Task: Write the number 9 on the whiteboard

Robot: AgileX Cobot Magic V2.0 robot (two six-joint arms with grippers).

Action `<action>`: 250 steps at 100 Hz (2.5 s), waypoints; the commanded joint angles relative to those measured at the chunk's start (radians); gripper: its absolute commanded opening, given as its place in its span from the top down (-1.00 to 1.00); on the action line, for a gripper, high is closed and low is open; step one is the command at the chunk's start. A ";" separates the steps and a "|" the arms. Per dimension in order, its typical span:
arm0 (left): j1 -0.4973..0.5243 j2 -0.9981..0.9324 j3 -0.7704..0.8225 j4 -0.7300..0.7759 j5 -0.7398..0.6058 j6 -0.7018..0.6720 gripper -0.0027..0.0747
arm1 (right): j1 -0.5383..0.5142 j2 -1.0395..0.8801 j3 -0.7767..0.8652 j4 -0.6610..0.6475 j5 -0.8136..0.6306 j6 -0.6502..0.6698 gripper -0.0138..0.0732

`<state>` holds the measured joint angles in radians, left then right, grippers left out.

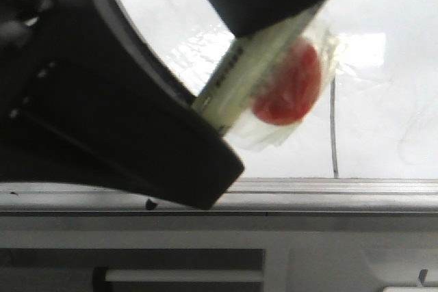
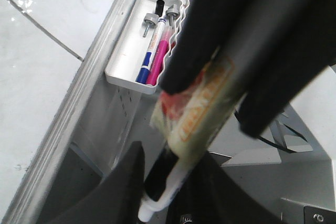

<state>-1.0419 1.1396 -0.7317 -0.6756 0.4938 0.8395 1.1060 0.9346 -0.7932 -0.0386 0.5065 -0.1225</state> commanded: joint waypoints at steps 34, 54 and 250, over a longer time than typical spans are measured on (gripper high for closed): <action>-0.007 -0.016 -0.033 -0.032 -0.032 -0.014 0.98 | 0.001 -0.005 -0.034 0.009 -0.070 -0.008 0.84; -0.007 -0.016 -0.033 -0.032 -0.013 -0.014 0.98 | 0.001 -0.005 -0.034 0.013 -0.070 -0.008 0.84; 0.199 0.141 -0.048 -0.109 -0.473 -0.507 0.99 | 0.001 -0.474 -0.167 -0.319 0.170 0.280 0.80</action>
<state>-0.8613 1.3027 -0.7454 -0.8102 0.0464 0.3330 1.1060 0.4519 -0.9331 -0.3280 0.7443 0.1490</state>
